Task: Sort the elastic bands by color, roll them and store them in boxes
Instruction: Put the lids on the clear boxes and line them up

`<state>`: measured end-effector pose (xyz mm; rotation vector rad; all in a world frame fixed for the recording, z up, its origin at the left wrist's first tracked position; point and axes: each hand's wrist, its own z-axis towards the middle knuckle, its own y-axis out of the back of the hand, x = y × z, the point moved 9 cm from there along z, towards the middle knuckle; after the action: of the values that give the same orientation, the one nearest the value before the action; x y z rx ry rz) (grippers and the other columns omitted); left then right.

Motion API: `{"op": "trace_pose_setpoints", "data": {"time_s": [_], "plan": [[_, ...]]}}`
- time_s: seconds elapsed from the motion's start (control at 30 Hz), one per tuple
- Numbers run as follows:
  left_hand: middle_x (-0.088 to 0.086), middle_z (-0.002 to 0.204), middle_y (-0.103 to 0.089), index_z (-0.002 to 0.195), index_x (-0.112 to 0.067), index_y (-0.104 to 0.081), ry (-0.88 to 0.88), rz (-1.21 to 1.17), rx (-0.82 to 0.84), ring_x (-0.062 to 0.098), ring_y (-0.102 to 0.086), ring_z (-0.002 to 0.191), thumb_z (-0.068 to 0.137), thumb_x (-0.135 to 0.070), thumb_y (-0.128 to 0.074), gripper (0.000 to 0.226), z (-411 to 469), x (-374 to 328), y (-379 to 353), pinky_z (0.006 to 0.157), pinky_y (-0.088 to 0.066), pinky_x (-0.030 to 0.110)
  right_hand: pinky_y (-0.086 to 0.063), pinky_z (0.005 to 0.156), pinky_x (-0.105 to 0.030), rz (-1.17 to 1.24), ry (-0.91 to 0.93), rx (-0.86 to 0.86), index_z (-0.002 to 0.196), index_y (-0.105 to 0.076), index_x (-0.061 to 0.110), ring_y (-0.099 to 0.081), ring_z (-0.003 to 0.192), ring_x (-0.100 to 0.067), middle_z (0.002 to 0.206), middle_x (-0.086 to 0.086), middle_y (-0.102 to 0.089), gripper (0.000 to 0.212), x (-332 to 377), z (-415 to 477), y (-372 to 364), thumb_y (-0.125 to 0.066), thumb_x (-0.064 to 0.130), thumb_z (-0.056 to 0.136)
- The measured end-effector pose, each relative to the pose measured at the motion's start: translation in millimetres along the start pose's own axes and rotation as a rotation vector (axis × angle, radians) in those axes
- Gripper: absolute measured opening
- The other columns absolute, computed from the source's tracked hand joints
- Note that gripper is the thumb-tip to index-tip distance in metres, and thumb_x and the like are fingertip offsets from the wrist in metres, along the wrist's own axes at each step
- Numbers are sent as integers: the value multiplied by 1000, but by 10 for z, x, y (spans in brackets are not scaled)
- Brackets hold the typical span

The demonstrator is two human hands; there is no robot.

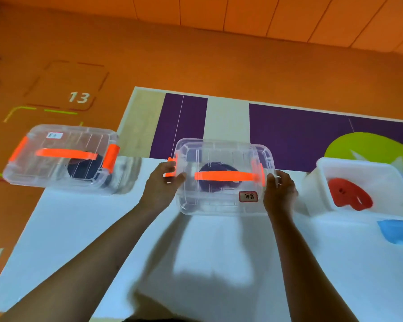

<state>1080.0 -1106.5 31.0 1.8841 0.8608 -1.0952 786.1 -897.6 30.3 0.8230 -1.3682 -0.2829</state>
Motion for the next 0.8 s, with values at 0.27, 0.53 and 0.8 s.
{"op": "trace_pose_setpoints", "data": {"time_s": [0.27,0.53,0.8], "plan": [[11,152,-50,149,-6,-45,-167,425,24,30,-49,138,93,-3,-65,60,228,-19,-145,118,-33,34,-40,100,-49,-176,-9,40,129,-61,7,-55,117,-43,125,-23,-63,36,159,215,-456,-51,22,98],[14,149,-53,151,-8,-43,-201,593,7,40,-52,132,96,-10,-59,58,379,170,-149,113,-40,48,-38,103,-50,-268,-8,132,139,-60,19,-53,119,-42,128,-18,-60,40,-45,218,-577,-56,32,101],[12,157,-38,157,-12,-27,226,236,-66,32,-44,140,86,-24,-77,88,591,406,-30,112,-40,43,-44,108,-50,69,-345,341,148,-45,17,-57,125,-39,139,-17,-58,65,-401,290,-798,-58,51,95]]}}
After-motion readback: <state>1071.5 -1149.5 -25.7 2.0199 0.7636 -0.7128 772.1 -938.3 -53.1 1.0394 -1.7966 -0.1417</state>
